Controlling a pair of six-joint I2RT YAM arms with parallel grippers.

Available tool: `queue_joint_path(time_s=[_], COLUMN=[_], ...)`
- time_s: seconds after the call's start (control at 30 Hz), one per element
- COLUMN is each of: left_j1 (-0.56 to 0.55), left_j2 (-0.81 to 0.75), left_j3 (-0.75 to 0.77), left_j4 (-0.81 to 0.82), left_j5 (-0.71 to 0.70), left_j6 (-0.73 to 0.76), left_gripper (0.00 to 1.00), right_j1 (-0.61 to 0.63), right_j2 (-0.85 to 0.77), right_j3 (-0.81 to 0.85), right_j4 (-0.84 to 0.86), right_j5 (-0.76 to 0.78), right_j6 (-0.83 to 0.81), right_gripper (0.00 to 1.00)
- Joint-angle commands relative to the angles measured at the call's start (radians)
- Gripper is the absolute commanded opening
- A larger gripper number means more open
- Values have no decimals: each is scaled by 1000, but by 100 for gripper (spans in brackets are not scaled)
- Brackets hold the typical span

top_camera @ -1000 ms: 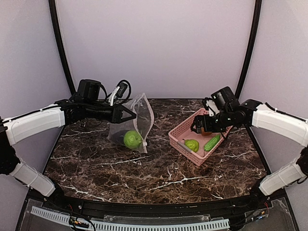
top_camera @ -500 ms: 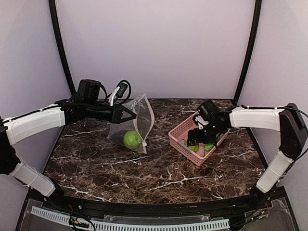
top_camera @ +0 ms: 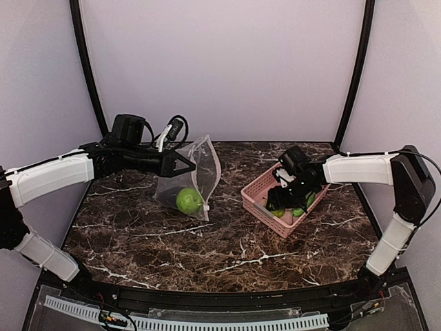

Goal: Place the food in the zip-top bag and seal the zipper
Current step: Pick up the fake fruit from the bin.

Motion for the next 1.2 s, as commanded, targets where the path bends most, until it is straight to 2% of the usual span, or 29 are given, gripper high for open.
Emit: queue_joint_path(time_s=[0.0, 0.3, 0.63, 0.9, 1.07, 1.17], left_j1=[1, 1, 1, 1, 1, 0], left_j2=[-5, -6, -6, -2, -5, -6], left_j3=[11, 11, 8, 5, 6, 4], left_j4=[10, 10, 19, 32, 37, 39], left_j5=[15, 14, 25, 41, 47, 49], left_j6=[-4, -3, -8, -15, -15, -14], left_gripper=[1, 1, 1, 1, 1, 1], right_j1=[-3, -4, 23, 204, 293, 324], right_j2=[18, -35, -289, -390, -366, -314], right_j3=[15, 13, 40, 65, 70, 112], right_j4=[22, 8, -57, 127, 296, 331], right_j5=[-5, 38, 123, -34, -162, -163], right_j6=[2, 8, 39, -17, -53, -50], right_gripper=[70, 67, 65, 66, 66, 66])
